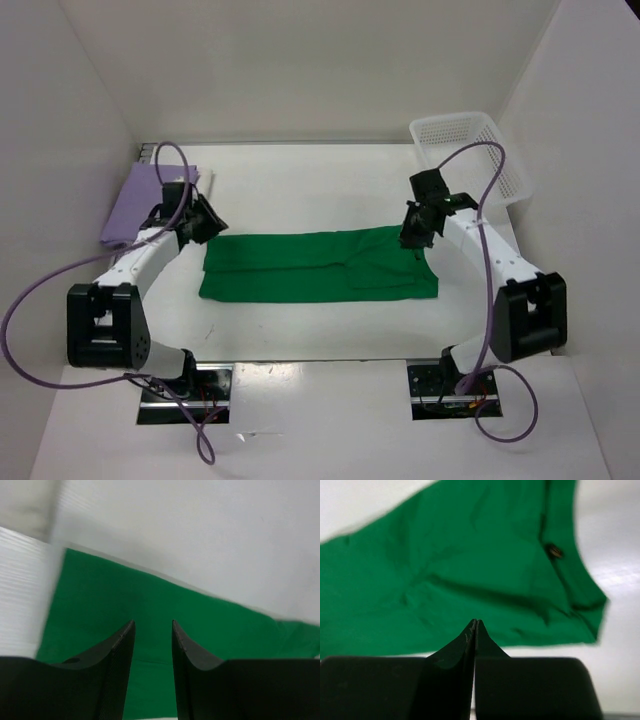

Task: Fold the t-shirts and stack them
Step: Fold the other side of the tshirt into a rectangle, then rotate the tshirt 90 degrees

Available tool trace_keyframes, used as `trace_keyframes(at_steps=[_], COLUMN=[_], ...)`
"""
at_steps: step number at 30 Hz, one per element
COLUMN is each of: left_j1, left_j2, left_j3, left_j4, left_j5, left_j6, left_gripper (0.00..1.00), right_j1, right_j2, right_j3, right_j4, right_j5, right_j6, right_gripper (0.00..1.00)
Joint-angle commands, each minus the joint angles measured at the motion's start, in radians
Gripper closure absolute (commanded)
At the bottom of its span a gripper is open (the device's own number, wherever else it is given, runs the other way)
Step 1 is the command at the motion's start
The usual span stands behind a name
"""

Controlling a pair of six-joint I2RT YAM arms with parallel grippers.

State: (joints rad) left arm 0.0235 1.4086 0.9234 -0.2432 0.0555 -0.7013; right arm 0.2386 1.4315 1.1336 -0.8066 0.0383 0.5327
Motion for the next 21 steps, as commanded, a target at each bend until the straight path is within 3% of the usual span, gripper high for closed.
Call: trace_keyframes(at_steps=[1, 7, 13, 15, 18, 19, 21], left_j1=[-0.054, -0.016, 0.018, 0.007, -0.046, -0.059, -0.092], left_j2=[0.093, 0.231, 0.123, 0.042, -0.035, -0.051, -0.097], left_j3=[-0.015, -0.047, -0.058, -0.058, -0.020, -0.020, -0.020], left_j4=[0.082, 0.102, 0.088, 0.064, 0.023, 0.010, -0.014], left_j5=[0.064, 0.148, 0.188, 0.188, 0.198, 0.208, 0.208], left_j6=[-0.030, -0.052, -0.072, -0.072, -0.072, -0.072, -0.072], left_gripper=[0.57, 0.57, 0.57, 0.57, 0.57, 0.57, 0.57], right_j1=[0.008, 0.008, 0.008, 0.018, 0.028, 0.048, 0.094], right_j2=[0.114, 0.323, 0.557, 0.628, 0.840, 0.900, 1.093], right_j3=[-0.017, -0.037, 0.121, 0.265, 0.594, 0.817, 1.094], right_j4=[0.240, 0.366, 0.386, 0.365, 0.263, 0.224, 0.121], right_j5=[-0.055, -0.048, -0.008, 0.027, -0.041, -0.041, -0.077], right_j6=[0.081, 0.141, 0.161, 0.167, 0.167, 0.167, 0.136], right_gripper=[1.00, 1.00, 1.00, 1.00, 1.00, 1.00, 1.00])
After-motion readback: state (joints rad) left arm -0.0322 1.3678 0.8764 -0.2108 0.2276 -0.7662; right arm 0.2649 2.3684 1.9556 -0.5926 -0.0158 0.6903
